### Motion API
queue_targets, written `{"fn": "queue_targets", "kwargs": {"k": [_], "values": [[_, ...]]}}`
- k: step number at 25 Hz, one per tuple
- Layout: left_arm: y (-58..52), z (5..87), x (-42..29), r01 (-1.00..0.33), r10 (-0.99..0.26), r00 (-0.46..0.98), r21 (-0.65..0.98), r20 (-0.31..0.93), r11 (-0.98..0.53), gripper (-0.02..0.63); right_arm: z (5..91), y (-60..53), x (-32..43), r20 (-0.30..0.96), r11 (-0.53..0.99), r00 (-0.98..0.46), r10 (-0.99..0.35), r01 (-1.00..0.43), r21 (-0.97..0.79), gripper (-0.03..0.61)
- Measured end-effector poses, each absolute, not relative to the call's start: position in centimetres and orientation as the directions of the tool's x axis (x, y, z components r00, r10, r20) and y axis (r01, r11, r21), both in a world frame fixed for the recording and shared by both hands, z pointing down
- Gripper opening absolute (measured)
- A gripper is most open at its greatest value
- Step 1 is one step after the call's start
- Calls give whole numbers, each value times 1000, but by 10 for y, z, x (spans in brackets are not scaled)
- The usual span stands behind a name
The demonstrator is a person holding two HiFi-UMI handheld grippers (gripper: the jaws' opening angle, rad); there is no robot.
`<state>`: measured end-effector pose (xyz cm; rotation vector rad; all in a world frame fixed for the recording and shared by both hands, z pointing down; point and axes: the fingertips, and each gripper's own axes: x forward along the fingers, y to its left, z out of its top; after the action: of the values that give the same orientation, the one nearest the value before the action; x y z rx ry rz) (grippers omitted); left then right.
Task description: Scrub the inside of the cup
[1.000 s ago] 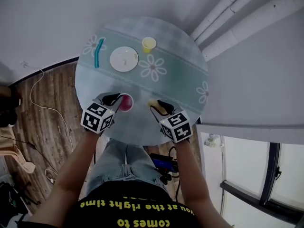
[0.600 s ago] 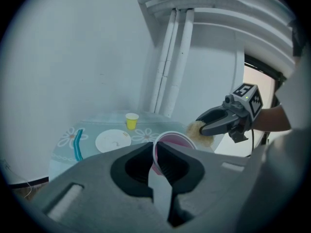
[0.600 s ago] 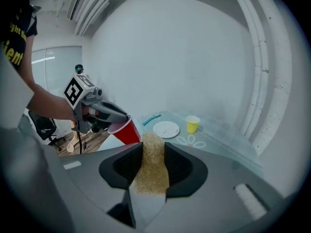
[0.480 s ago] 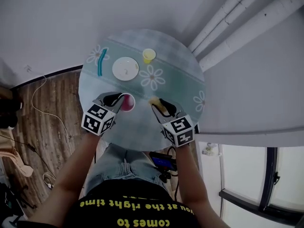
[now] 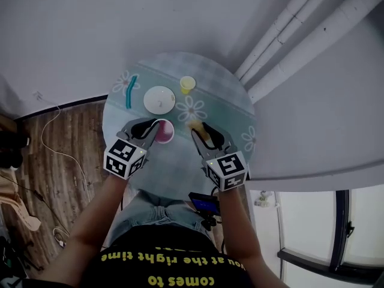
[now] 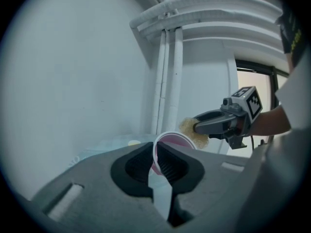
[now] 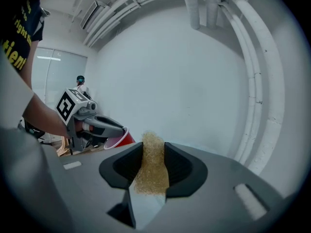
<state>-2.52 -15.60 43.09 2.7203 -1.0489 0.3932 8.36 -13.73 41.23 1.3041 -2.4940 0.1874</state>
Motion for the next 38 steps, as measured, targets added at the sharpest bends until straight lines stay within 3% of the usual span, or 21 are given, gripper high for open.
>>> {"fn": "queue_targets", "kwargs": {"k": [19, 38], "values": [[-141, 324, -27, -698, -699, 713, 29, -56, -715, 32, 328, -134, 81, 91, 538, -533, -841, -842, 41, 141], [-140, 317, -29, -628, -678, 725, 288, -119, -723, 31, 306, -126, 85, 15, 523, -526, -851, -848, -86, 141]]}}
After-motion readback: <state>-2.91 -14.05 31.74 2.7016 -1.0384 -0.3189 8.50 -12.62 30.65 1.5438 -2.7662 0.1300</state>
